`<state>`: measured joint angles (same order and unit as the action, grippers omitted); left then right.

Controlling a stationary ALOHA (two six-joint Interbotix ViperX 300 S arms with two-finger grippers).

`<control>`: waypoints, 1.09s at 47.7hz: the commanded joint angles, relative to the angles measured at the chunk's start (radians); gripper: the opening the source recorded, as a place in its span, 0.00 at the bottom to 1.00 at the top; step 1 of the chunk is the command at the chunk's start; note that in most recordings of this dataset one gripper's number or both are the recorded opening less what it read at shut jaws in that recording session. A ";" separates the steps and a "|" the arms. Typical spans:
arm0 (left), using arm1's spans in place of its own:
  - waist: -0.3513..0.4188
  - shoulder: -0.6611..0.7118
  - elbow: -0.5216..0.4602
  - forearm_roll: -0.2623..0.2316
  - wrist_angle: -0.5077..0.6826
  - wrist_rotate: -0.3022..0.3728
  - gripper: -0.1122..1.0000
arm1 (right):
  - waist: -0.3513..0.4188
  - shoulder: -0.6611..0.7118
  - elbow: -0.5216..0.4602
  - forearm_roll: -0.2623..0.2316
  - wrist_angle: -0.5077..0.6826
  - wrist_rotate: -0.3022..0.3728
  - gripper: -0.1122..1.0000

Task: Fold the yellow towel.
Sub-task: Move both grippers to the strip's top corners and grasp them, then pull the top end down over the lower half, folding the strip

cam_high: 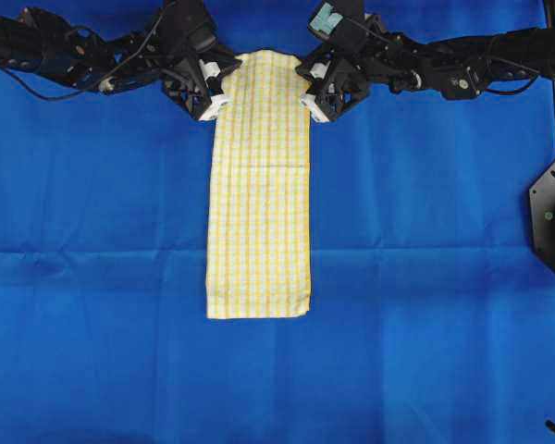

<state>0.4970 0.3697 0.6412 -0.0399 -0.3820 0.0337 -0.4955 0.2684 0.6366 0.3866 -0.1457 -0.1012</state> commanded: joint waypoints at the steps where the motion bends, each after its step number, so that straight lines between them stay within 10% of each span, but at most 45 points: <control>1: 0.018 0.003 0.000 -0.005 0.020 0.006 0.14 | -0.006 -0.015 -0.002 0.008 -0.003 -0.002 0.15; 52: -0.066 -0.288 0.072 -0.003 0.160 0.048 0.14 | 0.060 -0.225 0.074 0.011 -0.002 -0.003 0.15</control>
<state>0.4602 0.1457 0.7010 -0.0414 -0.2286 0.0798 -0.4663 0.0982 0.6995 0.3927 -0.1473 -0.1058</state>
